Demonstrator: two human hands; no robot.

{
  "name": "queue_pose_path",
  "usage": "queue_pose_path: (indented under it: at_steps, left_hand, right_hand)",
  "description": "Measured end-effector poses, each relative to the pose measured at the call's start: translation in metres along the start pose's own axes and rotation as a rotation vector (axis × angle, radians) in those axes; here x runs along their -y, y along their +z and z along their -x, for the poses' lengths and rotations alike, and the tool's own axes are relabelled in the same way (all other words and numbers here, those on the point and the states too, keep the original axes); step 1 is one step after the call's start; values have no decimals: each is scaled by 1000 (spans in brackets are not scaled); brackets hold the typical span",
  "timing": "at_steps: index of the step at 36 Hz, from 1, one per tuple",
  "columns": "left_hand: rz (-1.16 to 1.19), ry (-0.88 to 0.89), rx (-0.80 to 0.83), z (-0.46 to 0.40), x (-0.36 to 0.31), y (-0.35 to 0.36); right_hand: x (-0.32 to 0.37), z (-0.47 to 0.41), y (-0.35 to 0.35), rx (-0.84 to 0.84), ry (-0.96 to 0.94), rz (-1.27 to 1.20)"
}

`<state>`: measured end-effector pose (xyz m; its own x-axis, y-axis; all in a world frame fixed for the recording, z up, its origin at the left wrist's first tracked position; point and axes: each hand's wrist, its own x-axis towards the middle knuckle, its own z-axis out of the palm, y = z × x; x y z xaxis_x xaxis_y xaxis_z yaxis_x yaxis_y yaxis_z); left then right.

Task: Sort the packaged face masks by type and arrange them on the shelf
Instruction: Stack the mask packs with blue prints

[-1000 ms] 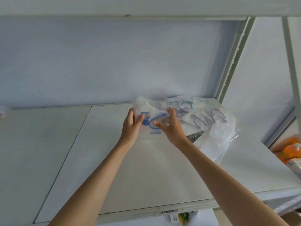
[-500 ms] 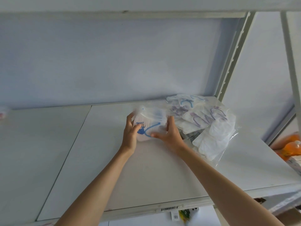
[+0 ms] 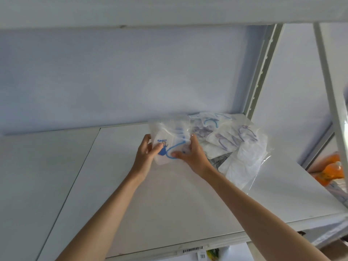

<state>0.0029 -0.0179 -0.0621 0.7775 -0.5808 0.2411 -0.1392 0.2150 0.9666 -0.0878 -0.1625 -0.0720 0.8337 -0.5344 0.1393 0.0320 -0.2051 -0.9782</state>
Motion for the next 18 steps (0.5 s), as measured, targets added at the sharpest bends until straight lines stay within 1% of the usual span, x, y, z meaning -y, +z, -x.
queue_pose_path:
  at_steps: [3, 5, 8, 10, 11, 12, 13, 15, 17, 18]
  left_hand:
    - [-36, -19, 64, -8, -10, 6]
    - [-82, -34, 66, -13, -12, 12]
    - [-134, -55, 18, -20, -11, 24]
    - [-158, -41, -24, -25, -10, 31]
    - [-156, -34, -52, -27, -9, 34]
    - [-144, -32, -85, -29, -8, 36]
    - [-129, -35, -120, -32, -6, 37]
    - [-112, -48, -181, -38, -4, 35]
    - [-124, -57, -224, -43, -3, 32]
    - [-132, -62, -238, -44, -2, 30]
  right_hand:
    - [14, -6, -9, 20, -16, -69]
    - [23, -10, -14, 33, -8, -83]
    - [27, -20, -25, 56, 17, -29]
    - [29, -27, -34, 107, 56, 15]
    - [30, -32, -39, 130, 69, 2]
    - [30, -39, -46, 116, 79, -3]
    - [31, -47, -54, 54, 83, 15]
    - [29, -68, -78, -171, 84, 167]
    - [25, -86, -106, -371, 80, 538]
    - [21, -94, -119, -412, 94, 725]
